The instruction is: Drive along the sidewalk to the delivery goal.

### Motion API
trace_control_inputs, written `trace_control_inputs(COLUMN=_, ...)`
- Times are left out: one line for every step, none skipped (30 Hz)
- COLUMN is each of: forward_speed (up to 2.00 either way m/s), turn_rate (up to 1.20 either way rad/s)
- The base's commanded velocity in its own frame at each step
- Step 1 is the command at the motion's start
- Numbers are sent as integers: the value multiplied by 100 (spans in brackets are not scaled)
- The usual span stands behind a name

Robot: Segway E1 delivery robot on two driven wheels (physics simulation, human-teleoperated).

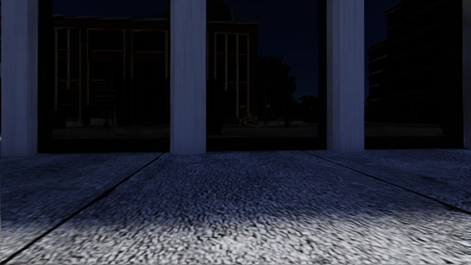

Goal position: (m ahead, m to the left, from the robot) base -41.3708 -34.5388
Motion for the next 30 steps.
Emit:
trace_control_inputs(forward_speed=200, turn_rate=-71)
trace_control_inputs(forward_speed=200, turn_rate=-71)
trace_control_inputs(forward_speed=200, turn_rate=-71)
trace_control_inputs(forward_speed=200, turn_rate=-71)
trace_control_inputs(forward_speed=200, turn_rate=-71)
trace_control_inputs(forward_speed=200, turn_rate=-71)
trace_control_inputs(forward_speed=200, turn_rate=-71)
trace_control_inputs(forward_speed=200, turn_rate=-72)
trace_control_inputs(forward_speed=200, turn_rate=-75)
trace_control_inputs(forward_speed=200, turn_rate=-75)
trace_control_inputs(forward_speed=200, turn_rate=-77)
trace_control_inputs(forward_speed=200, turn_rate=-80)
trace_control_inputs(forward_speed=200, turn_rate=-80)
trace_control_inputs(forward_speed=200, turn_rate=-82)
trace_control_inputs(forward_speed=200, turn_rate=-82)
trace_control_inputs(forward_speed=200, turn_rate=-82)
trace_control_inputs(forward_speed=200, turn_rate=-82)
trace_control_inputs(forward_speed=200, turn_rate=-82)
trace_control_inputs(forward_speed=200, turn_rate=-82)
trace_control_inputs(forward_speed=200, turn_rate=-82)
trace_control_inputs(forward_speed=200, turn_rate=-82)
trace_control_inputs(forward_speed=200, turn_rate=-82)
trace_control_inputs(forward_speed=200, turn_rate=-82)
trace_control_inputs(forward_speed=200, turn_rate=-82)
trace_control_inputs(forward_speed=200, turn_rate=-82)
trace_control_inputs(forward_speed=200, turn_rate=-82)
trace_control_inputs(forward_speed=200, turn_rate=-82)
trace_control_inputs(forward_speed=200, turn_rate=-82)
trace_control_inputs(forward_speed=200, turn_rate=-82)
trace_control_inputs(forward_speed=200, turn_rate=-82)
